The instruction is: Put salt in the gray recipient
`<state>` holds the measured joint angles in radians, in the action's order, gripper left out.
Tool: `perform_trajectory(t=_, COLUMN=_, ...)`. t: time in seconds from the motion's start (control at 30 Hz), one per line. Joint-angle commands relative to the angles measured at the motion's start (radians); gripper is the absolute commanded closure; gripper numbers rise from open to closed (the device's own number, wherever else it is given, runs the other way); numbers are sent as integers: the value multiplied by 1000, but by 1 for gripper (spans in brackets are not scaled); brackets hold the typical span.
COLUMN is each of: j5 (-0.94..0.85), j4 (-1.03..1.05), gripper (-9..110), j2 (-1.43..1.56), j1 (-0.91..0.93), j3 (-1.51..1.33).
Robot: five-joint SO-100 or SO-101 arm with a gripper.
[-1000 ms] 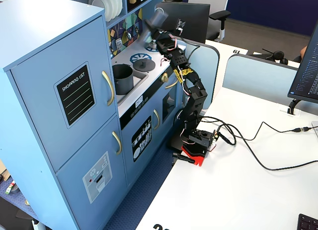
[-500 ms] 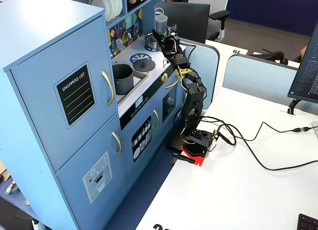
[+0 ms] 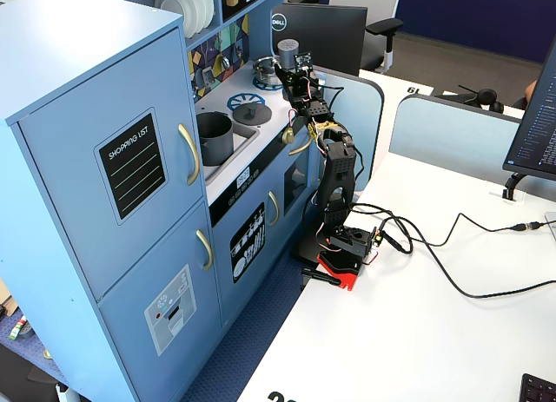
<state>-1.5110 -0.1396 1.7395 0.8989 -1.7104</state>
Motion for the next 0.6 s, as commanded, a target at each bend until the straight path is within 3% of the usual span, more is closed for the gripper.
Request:
perform_trajectory(t=0.0, j5=57, j4=18, gripper=101, j2=37, j1=14, j3=14)
perform_trajectory(t=0.57, j5=61, j4=-58, gripper=101, j2=-54, j1=5, j3=21)
